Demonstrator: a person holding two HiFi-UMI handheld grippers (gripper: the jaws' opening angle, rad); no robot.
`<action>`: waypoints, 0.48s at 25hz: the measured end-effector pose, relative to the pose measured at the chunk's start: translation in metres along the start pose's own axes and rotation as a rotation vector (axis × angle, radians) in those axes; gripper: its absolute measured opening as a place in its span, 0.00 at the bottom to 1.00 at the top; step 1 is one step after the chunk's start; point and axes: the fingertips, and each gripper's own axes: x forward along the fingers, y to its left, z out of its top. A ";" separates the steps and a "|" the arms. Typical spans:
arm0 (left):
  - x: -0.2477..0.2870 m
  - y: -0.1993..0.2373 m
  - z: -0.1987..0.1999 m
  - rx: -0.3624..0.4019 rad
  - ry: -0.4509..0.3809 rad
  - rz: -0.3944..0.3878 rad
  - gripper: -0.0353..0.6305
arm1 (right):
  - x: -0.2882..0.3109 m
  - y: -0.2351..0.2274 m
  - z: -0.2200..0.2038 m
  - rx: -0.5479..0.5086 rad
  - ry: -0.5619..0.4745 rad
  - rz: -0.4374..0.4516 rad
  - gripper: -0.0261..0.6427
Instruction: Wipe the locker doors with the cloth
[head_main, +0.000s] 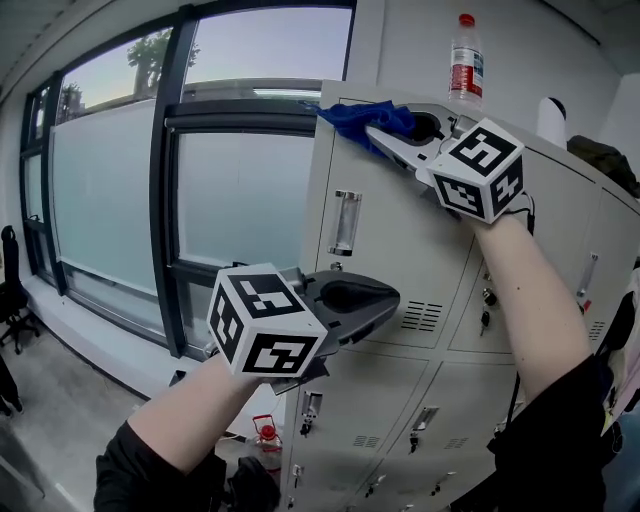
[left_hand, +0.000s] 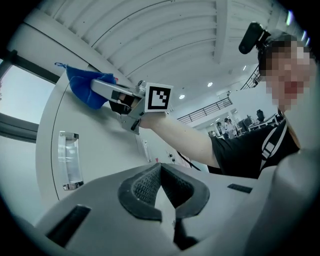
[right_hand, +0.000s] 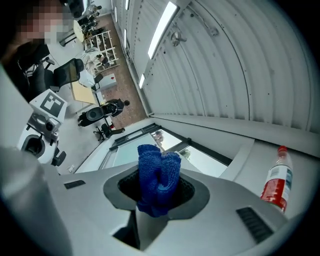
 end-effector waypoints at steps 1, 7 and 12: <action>0.000 0.000 0.001 0.009 -0.001 0.001 0.06 | 0.001 -0.005 0.002 -0.009 0.003 -0.007 0.19; 0.000 0.002 0.001 0.029 -0.005 0.007 0.06 | 0.011 -0.023 0.012 -0.094 0.030 -0.018 0.19; -0.003 0.004 0.000 0.039 0.002 0.021 0.06 | 0.021 -0.018 0.006 -0.221 0.091 -0.006 0.19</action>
